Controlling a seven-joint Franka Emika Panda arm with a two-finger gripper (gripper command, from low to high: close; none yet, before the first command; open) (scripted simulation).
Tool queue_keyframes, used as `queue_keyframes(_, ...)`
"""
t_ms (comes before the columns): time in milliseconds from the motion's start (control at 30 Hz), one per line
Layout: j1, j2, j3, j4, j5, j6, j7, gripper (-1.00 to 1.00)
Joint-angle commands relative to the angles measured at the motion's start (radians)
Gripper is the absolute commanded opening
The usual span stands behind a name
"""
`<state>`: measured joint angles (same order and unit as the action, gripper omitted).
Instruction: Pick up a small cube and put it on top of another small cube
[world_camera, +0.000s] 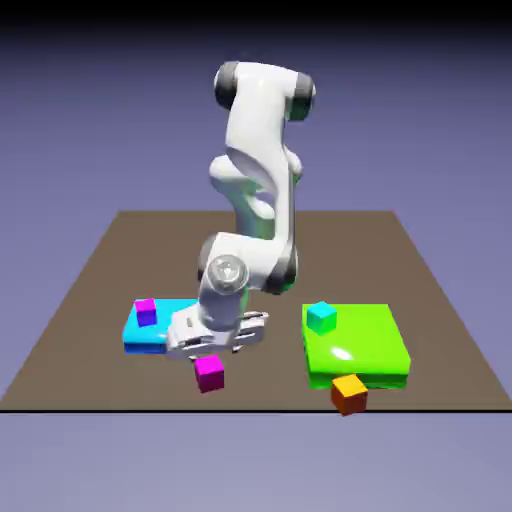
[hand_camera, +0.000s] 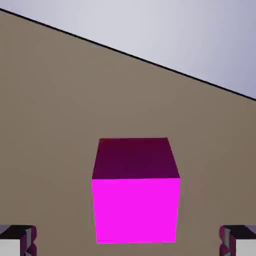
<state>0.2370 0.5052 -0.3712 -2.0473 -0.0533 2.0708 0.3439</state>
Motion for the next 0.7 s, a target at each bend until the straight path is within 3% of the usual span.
queue_keyframes(0, -0.008, 0.028, 0.006, -0.016, 0.006, 0.043, -0.002, 0.00)
queue_keyframes(100, -0.028, 0.100, 0.020, -0.057, 0.022, 0.157, -0.009, 0.00)
queue_keyframes(133, -0.028, 0.100, 0.020, -0.057, 0.022, 0.157, -0.009, -1.00)
queue_keyframes(300, 0.014, 0.005, -0.003, 0.013, 0.007, -0.010, 0.004, -1.00)
queue_keyframes(667, 0.413, 0.161, -0.078, 0.390, 0.203, -0.297, 0.127, -1.00)
